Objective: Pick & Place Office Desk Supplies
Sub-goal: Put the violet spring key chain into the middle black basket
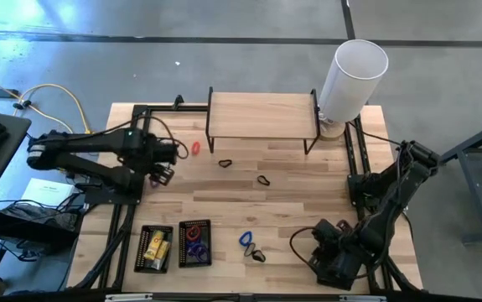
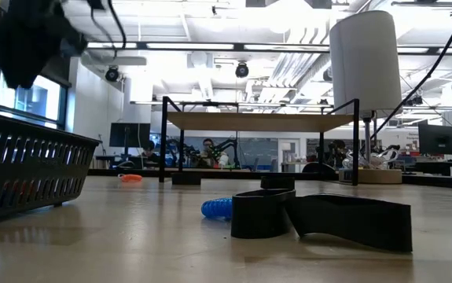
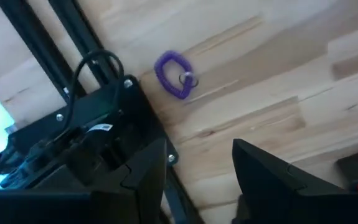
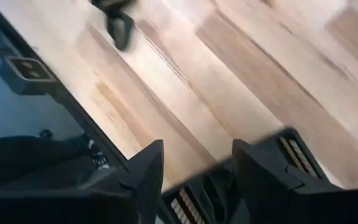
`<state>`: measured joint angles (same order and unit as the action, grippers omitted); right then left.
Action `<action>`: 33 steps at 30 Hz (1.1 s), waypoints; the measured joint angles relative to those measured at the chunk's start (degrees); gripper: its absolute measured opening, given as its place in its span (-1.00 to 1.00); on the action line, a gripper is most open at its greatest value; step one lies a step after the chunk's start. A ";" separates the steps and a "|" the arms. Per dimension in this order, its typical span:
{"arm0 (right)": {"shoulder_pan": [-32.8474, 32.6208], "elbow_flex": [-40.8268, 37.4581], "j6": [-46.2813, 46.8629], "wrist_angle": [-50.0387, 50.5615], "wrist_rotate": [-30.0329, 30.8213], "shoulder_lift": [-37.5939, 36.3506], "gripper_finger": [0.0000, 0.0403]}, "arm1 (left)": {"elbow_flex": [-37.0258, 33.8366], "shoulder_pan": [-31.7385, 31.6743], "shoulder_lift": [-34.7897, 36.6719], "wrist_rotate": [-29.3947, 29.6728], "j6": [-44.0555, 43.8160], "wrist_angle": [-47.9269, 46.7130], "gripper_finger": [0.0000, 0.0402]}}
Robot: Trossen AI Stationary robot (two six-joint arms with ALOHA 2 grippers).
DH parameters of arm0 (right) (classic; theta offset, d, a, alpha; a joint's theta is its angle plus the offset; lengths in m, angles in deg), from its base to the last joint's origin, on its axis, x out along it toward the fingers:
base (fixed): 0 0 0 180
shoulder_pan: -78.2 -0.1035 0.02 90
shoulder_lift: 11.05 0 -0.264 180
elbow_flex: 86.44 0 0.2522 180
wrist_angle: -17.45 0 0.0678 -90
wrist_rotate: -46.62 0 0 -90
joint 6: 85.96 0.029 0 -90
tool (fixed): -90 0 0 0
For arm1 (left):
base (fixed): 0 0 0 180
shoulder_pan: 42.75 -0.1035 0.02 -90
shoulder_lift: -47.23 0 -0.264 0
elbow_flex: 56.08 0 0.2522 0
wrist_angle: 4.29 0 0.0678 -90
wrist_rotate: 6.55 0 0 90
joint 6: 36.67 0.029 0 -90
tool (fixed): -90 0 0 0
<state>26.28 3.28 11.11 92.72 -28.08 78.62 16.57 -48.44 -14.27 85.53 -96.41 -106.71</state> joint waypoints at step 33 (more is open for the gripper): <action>3.36 0.00 -14.87 -12.64 6.39 0.11 -0.13 | -19.06 -5.75 -6.10 -3.30 -8.07 22.51 -0.12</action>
<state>29.64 3.28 -3.76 80.08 -21.68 78.73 -2.49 -54.19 -20.37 82.23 -104.47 -84.20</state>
